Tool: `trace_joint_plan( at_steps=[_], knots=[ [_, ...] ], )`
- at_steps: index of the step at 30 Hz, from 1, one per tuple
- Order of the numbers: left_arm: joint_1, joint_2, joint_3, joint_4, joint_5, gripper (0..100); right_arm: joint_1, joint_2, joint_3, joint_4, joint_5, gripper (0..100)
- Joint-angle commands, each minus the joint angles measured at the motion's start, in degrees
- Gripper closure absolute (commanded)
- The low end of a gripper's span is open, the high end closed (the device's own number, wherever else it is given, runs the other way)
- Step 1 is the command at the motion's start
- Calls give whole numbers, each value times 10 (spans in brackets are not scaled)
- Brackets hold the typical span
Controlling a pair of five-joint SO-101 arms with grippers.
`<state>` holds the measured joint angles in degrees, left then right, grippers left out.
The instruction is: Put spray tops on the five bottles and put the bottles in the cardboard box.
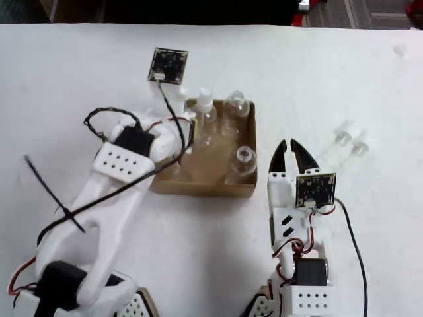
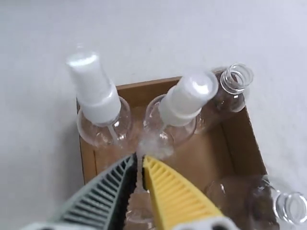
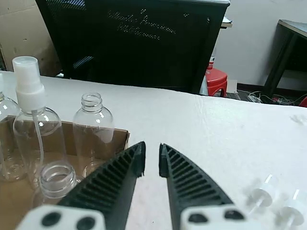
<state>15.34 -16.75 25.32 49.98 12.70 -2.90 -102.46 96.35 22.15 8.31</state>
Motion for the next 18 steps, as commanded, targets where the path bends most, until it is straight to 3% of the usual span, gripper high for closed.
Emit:
trace_joint_plan(
  at_steps=[1, 13, 18],
  knots=[
    [14, -45, -3, 51, 1, 980, -4, -5, 4, 0, 10, 956],
    [15, -50, -4, 142, 1, 980, -4, -5, 4, 0, 10, 956],
    [50, -50, -9, 166, 1, 980, -4, -5, 4, 0, 10, 956]
  ],
)
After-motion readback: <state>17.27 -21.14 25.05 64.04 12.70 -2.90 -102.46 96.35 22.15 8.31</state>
